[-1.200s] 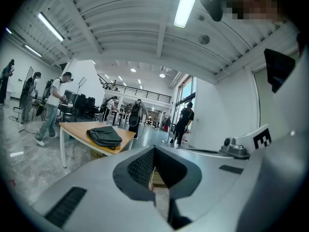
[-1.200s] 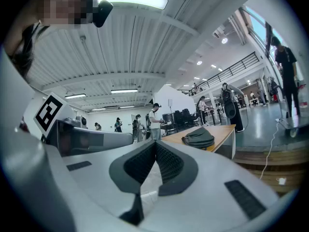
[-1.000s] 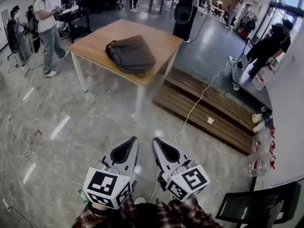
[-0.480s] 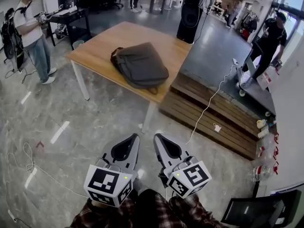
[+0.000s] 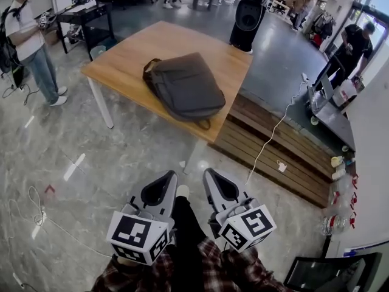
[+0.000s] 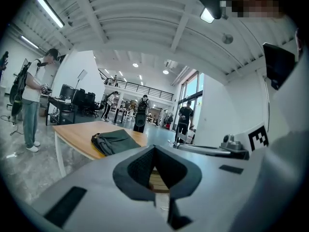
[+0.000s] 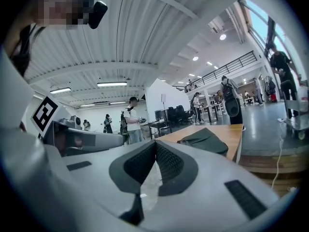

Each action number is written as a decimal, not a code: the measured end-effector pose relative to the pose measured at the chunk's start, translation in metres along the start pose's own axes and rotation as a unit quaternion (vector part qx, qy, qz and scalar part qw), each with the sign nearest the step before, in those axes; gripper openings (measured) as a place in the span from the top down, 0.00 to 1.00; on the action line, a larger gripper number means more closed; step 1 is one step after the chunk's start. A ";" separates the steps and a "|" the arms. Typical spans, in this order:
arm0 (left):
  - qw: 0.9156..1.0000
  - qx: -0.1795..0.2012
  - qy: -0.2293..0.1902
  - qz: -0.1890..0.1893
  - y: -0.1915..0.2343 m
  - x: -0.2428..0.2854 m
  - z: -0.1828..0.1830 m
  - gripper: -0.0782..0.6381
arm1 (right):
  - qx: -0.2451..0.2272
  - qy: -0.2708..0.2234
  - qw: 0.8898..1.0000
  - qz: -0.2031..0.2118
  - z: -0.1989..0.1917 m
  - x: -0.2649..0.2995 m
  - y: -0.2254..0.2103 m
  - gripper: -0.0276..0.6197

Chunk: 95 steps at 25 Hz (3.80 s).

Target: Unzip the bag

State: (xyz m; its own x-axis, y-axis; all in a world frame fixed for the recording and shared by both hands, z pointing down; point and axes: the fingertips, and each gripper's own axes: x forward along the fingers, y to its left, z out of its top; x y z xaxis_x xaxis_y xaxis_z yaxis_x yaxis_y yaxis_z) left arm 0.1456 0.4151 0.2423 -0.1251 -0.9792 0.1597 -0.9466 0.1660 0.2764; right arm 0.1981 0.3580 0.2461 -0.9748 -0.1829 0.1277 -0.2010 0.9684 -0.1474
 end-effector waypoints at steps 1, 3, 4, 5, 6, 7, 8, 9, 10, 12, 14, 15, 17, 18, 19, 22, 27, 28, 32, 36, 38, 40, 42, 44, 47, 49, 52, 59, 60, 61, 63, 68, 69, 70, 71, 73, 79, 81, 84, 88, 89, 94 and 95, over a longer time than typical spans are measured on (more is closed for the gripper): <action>1.000 -0.001 0.001 0.002 0.010 0.011 0.003 0.88 | 0.000 0.001 1.000 0.002 0.000 0.013 -0.007 0.94; 1.000 0.001 0.001 0.003 0.030 0.037 0.010 0.88 | 0.000 0.003 1.000 0.006 0.003 0.043 -0.023 0.94; 1.000 0.003 0.001 0.003 0.040 0.053 0.015 0.88 | 0.000 0.002 1.000 0.008 0.005 0.060 -0.033 0.94; 1.000 0.006 0.002 0.003 0.051 0.069 0.021 0.88 | 0.000 0.001 1.000 0.010 0.009 0.078 -0.044 0.94; 1.000 0.008 0.002 0.003 0.060 0.087 0.027 0.88 | 0.001 -0.001 1.000 0.012 0.014 0.094 -0.056 0.94; 1.000 0.010 0.003 0.002 0.070 0.105 0.034 0.88 | 0.001 -0.003 1.000 0.012 0.019 0.111 -0.069 0.94; 1.000 0.012 0.004 0.002 0.080 0.124 0.041 0.88 | 0.002 -0.004 1.000 0.013 0.025 0.129 -0.083 0.94; 1.000 0.012 0.006 0.001 0.092 0.142 0.048 0.88 | 0.003 -0.003 1.000 0.013 0.031 0.148 -0.096 0.94; 1.000 0.011 0.008 0.001 0.104 0.160 0.055 0.88 | 0.005 -0.001 1.000 0.014 0.035 0.167 -0.109 0.94; 1.000 0.009 0.013 0.002 0.124 0.194 0.069 0.88 | 0.009 0.006 1.000 0.020 0.043 0.200 -0.131 0.94; 1.000 0.013 0.011 0.002 0.136 0.227 0.085 0.88 | 0.009 0.006 1.000 0.023 0.055 0.224 -0.156 0.94; 1.000 0.015 0.008 0.002 0.140 0.242 0.093 0.88 | 0.008 0.005 1.000 0.024 0.061 0.235 -0.168 0.94; 1.000 0.014 0.003 0.001 0.151 0.266 0.106 0.88 | 0.006 0.006 1.000 0.026 0.071 0.254 -0.186 0.94; 1.000 0.011 0.003 0.001 0.157 0.276 0.109 0.88 | 0.006 0.008 1.000 0.025 0.073 0.262 -0.193 0.94; 1.000 0.008 0.006 0.000 0.162 0.286 0.111 0.88 | 0.008 0.011 1.000 0.023 0.074 0.269 -0.200 0.94; 1.000 0.004 0.017 -0.010 0.178 0.314 0.113 0.88 | 0.015 0.020 1.000 0.009 0.071 0.288 -0.220 0.94; 0.998 0.009 0.038 -0.049 0.199 0.366 0.122 0.88 | 0.029 0.022 0.999 -0.034 0.073 0.317 -0.256 0.94; 0.997 0.012 0.043 -0.059 0.203 0.377 0.124 0.88 | 0.033 0.019 0.998 -0.045 0.075 0.324 -0.264 0.94; 0.989 0.029 0.070 -0.128 0.213 0.421 0.131 0.88 | 0.048 0.000 0.992 -0.119 0.084 0.344 -0.298 0.94; 0.971 0.051 0.100 -0.213 0.217 0.458 0.137 0.88 | 0.064 -0.017 0.976 -0.207 0.087 0.355 -0.323 0.94; 0.960 0.063 0.112 -0.247 0.217 0.471 0.138 0.88 | 0.070 -0.022 0.966 -0.247 0.087 0.356 -0.335 0.94; 0.950 0.070 0.124 -0.277 0.216 0.482 0.136 0.88 | 0.075 -0.023 0.956 -0.284 0.085 0.350 -0.344 0.94; 0.940 0.075 0.138 -0.302 0.213 0.494 0.130 0.88 | 0.083 -0.024 0.944 -0.318 0.081 0.341 -0.355 0.94; 0.933 0.080 0.151 -0.318 0.206 0.506 0.122 0.88 | 0.090 -0.023 0.934 -0.344 0.075 0.329 -0.369 0.94; 0.921 0.086 0.173 -0.339 0.196 0.517 0.108 0.88 | 0.101 -0.014 0.921 -0.375 0.066 0.311 -0.383 0.94; 0.914 0.088 0.190 -0.348 0.191 0.522 0.098 0.88 | 0.111 -0.010 0.914 -0.390 0.060 0.301 -0.390 0.94; 0.902 0.102 0.214 -0.360 0.178 0.534 0.074 0.88 | 0.124 -0.006 0.908 -0.401 0.048 0.289 -0.405 0.94; 0.843 0.183 0.304 -0.404 0.145 0.562 -0.023 0.88 | 0.151 0.029 0.897 -0.413 0.002 0.274 -0.432 0.94; 0.834 0.199 0.315 -0.407 0.142 0.565 -0.039 0.88 | 0.155 0.037 0.896 -0.415 -0.007 0.272 -0.435 0.94; 0.826 0.213 0.325 -0.408 0.140 0.569 -0.054 0.88 | 0.159 0.046 0.895 -0.415 -0.017 0.270 -0.438 0.94; 0.815 0.232 0.344 -0.405 0.141 0.578 -0.083 0.88 | 0.168 0.062 0.892 -0.415 -0.038 0.268 -0.445 0.94; 0.801 0.239 0.383 -0.393 0.145 0.596 -0.133 0.88 | 0.194 0.095 0.887 -0.409 -0.085 0.266 -0.457 0.94; 0.800 0.236 0.387 -0.392 0.146 0.599 -0.140 0.88 | 0.199 0.100 0.886 -0.407 -0.093 0.266 -0.460 0.94; 0.800 0.233 0.392 -0.391 0.146 0.603 -0.147 0.88 | 0.203 0.104 0.886 -0.404 -0.100 0.266 -0.462 0.94; 0.799 0.229 0.396 -0.391 0.147 0.605 -0.153 0.88 | 0.208 0.109 0.886 -0.401 -0.107 0.266 -0.465 0.94; 0.798 0.225 0.401 -0.389 0.148 0.608 -0.161 0.88 | 0.214 0.119 0.888 -0.390 -0.119 0.267 -0.469 0.94; 0.798 0.229 0.402 -0.386 0.148 0.609 -0.168 0.88 | 0.171 0.179 0.924 -0.291 -0.140 0.284 -0.492 0.94; 0.798 0.226 0.402 -0.388 0.147 0.608 -0.168 0.88 | 0.128 0.216 0.940 -0.230 -0.144 0.297 -0.502 0.94; 0.797 0.222 0.403 -0.390 0.146 0.608 -0.166 0.88 | 0.048 0.296 0.945 -0.130 -0.153 0.313 -0.513 0.91; 0.796 0.218 0.406 -0.392 0.147 0.608 -0.166 0.88 | -0.103 0.408 0.907 -0.019 -0.168 0.322 -0.516 0.84; 0.796 0.217 0.407 -0.392 0.147 0.608 -0.166 0.88 | -0.142 0.425 0.894 0.000 -0.171 0.324 -0.517 0.84; 0.794 0.212 0.415 -0.392 0.147 0.608 -0.167 0.88 | -0.317 0.466 0.823 0.071 -0.181 0.338 -0.518 0.84; 0.793 0.210 0.416 -0.392 0.147 0.608 -0.167 0.88 | -0.352 0.469 0.805 0.085 -0.182 0.340 -0.517 0.84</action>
State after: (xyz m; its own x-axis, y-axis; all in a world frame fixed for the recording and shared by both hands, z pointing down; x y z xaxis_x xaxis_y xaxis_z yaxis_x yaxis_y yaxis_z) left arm -0.0203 -0.1368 0.5389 0.6245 -0.3172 0.7137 -0.6740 -0.6806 0.2872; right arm -0.0123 -0.1742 0.5441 -0.4133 -0.1483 0.8984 0.3552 0.8822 0.3090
